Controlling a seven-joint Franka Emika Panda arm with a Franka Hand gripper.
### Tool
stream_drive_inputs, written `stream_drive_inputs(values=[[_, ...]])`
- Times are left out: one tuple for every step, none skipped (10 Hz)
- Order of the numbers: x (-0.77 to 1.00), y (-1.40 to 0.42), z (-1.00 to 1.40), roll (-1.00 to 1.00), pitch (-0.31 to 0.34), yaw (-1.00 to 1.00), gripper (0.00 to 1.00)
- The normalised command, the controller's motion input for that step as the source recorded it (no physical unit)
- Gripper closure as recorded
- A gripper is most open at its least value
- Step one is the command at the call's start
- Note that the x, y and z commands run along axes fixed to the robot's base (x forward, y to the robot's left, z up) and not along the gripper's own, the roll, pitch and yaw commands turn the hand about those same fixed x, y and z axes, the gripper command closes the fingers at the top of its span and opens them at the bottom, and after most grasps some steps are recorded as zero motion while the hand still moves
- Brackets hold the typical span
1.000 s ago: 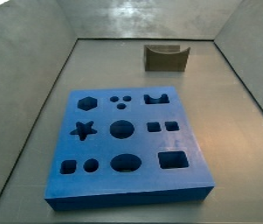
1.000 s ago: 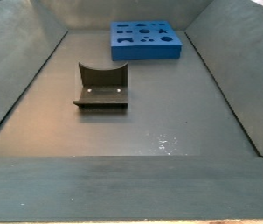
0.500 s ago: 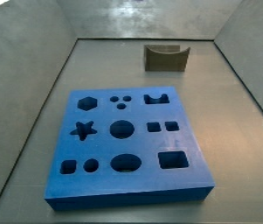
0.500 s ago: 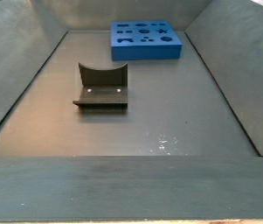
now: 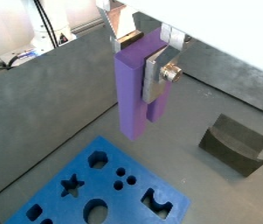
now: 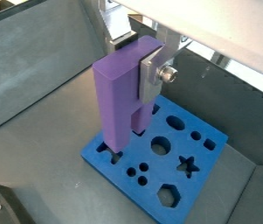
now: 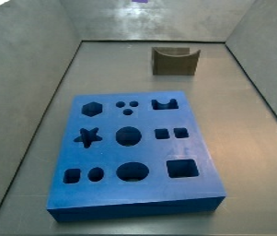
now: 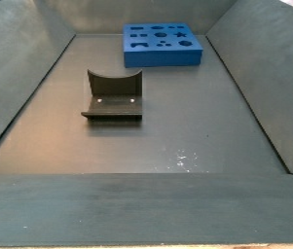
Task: Pick up the double-square object. Move up. Place the double-square object on the fixture. Regrasp the double-square object. Move to above the board. Insert the double-square object.
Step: Insert the double-square object.
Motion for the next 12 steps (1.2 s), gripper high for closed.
stream_drive_inputs(values=[[0.13, -0.02, -0.07, 0.00, 0.000, -0.83, 1.00], [0.01, -0.03, -0.12, 0.00, -0.017, -0.98, 1.00], [0.00, 0.00, -0.19, 0.00, -0.037, -1.00, 1.00], [0.00, 0.00, -0.19, 0.00, -0.034, -1.00, 1.00], [0.00, 0.00, -0.23, -0.05, -0.023, -1.00, 1.00], [0.00, 0.00, -0.26, -0.09, -0.020, -1.00, 1.00], [0.00, 0.00, -0.31, -0.08, 0.000, -1.00, 1.00], [0.00, 0.00, -0.33, -0.08, -0.009, -1.00, 1.00], [0.00, -0.01, -0.37, -0.08, -0.026, -1.00, 1.00], [0.00, -0.04, -0.36, -0.15, -0.054, -0.95, 1.00], [0.00, -0.17, -0.33, -0.19, -0.103, -0.79, 1.00], [0.00, -0.26, -0.40, -0.13, -0.137, -0.73, 1.00]])
